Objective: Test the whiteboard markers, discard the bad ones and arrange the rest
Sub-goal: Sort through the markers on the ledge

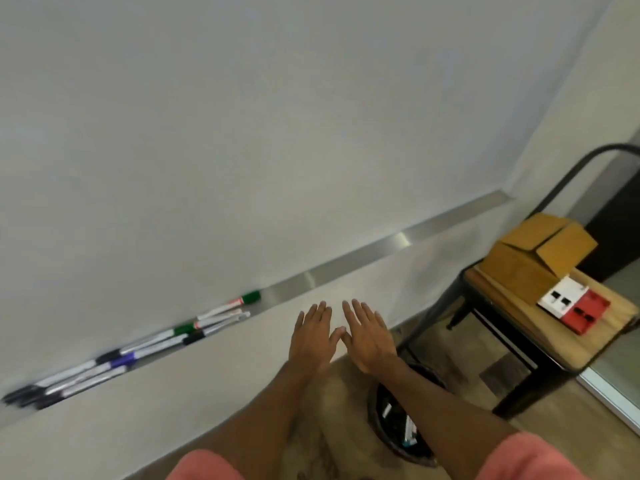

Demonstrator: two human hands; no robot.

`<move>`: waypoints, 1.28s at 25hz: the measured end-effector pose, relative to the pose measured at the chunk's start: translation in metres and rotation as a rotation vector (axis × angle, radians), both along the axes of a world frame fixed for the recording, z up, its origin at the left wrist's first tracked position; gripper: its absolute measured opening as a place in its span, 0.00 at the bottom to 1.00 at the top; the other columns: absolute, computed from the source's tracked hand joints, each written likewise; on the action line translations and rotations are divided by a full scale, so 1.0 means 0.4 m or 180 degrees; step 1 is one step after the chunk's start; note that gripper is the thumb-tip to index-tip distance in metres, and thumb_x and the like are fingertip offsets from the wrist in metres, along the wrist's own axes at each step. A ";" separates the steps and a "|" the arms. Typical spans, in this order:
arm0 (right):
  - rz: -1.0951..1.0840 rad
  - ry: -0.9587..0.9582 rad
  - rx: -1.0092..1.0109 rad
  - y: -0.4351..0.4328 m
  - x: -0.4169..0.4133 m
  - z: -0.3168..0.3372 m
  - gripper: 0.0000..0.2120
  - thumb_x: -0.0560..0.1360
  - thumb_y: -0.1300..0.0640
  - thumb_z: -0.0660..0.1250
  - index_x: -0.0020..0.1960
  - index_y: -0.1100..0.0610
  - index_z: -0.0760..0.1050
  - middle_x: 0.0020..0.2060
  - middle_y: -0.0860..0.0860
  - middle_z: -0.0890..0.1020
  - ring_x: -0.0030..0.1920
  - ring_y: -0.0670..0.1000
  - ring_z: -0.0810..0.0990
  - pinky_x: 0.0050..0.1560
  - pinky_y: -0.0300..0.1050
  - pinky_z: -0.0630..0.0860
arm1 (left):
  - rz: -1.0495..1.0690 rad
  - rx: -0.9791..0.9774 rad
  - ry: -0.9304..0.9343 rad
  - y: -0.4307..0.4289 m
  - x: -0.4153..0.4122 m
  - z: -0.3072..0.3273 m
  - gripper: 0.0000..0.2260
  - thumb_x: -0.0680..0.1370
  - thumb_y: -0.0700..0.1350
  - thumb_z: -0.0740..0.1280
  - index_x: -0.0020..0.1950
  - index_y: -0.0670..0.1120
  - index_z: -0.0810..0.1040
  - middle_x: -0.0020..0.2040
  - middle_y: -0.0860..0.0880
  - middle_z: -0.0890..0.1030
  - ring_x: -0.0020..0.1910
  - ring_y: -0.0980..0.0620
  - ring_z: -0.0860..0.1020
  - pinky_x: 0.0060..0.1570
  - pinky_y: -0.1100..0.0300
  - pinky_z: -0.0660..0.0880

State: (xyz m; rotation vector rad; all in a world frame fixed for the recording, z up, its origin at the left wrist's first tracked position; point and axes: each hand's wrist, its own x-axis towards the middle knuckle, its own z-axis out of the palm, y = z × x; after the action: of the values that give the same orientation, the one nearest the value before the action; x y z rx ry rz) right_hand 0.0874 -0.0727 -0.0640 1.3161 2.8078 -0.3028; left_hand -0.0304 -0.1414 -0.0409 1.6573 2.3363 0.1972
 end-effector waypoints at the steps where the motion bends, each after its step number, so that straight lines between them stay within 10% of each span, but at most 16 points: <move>1: 0.0033 0.0038 0.0030 -0.012 -0.025 0.024 0.45 0.63 0.35 0.17 0.77 0.50 0.37 0.77 0.51 0.41 0.76 0.54 0.40 0.73 0.50 0.38 | 0.0033 0.0036 0.0024 -0.016 -0.021 0.028 0.28 0.81 0.59 0.46 0.77 0.48 0.49 0.78 0.50 0.48 0.77 0.51 0.45 0.74 0.54 0.39; 10: 0.0624 0.0550 0.0152 -0.105 -0.247 0.188 0.52 0.62 0.31 0.15 0.77 0.52 0.44 0.77 0.51 0.50 0.77 0.52 0.47 0.75 0.48 0.46 | 0.0558 0.0562 0.0140 -0.180 -0.211 0.162 0.43 0.68 0.67 0.27 0.77 0.48 0.50 0.78 0.51 0.51 0.77 0.53 0.48 0.74 0.56 0.41; 16: 0.1042 0.0462 0.0034 -0.143 -0.375 0.173 0.32 0.81 0.40 0.40 0.59 0.54 0.79 0.55 0.50 0.82 0.55 0.50 0.82 0.54 0.43 0.78 | 0.0997 0.0341 0.0203 -0.278 -0.303 0.158 0.29 0.79 0.61 0.40 0.77 0.48 0.49 0.78 0.50 0.49 0.77 0.53 0.46 0.74 0.54 0.41; 19: 0.1213 0.0643 0.0088 -0.159 -0.408 0.174 0.16 0.79 0.48 0.61 0.62 0.55 0.74 0.58 0.50 0.79 0.59 0.51 0.77 0.59 0.45 0.74 | 0.1139 0.0158 0.0224 -0.310 -0.335 0.130 0.29 0.81 0.58 0.51 0.77 0.47 0.48 0.78 0.49 0.48 0.77 0.51 0.46 0.75 0.53 0.41; 32: 0.1343 0.0037 -0.0198 -0.080 -0.503 0.073 0.11 0.79 0.60 0.59 0.60 0.54 0.70 0.56 0.53 0.78 0.54 0.55 0.79 0.53 0.47 0.75 | 0.1705 0.0068 0.0230 -0.308 -0.378 0.043 0.28 0.81 0.50 0.58 0.77 0.46 0.50 0.78 0.49 0.53 0.77 0.51 0.51 0.74 0.53 0.43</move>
State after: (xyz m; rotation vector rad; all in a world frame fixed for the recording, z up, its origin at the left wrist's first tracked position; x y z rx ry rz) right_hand -0.1137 -0.1048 -0.0347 0.6833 2.9589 -0.3750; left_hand -0.1816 -0.2646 -0.0236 1.0238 2.7937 0.2676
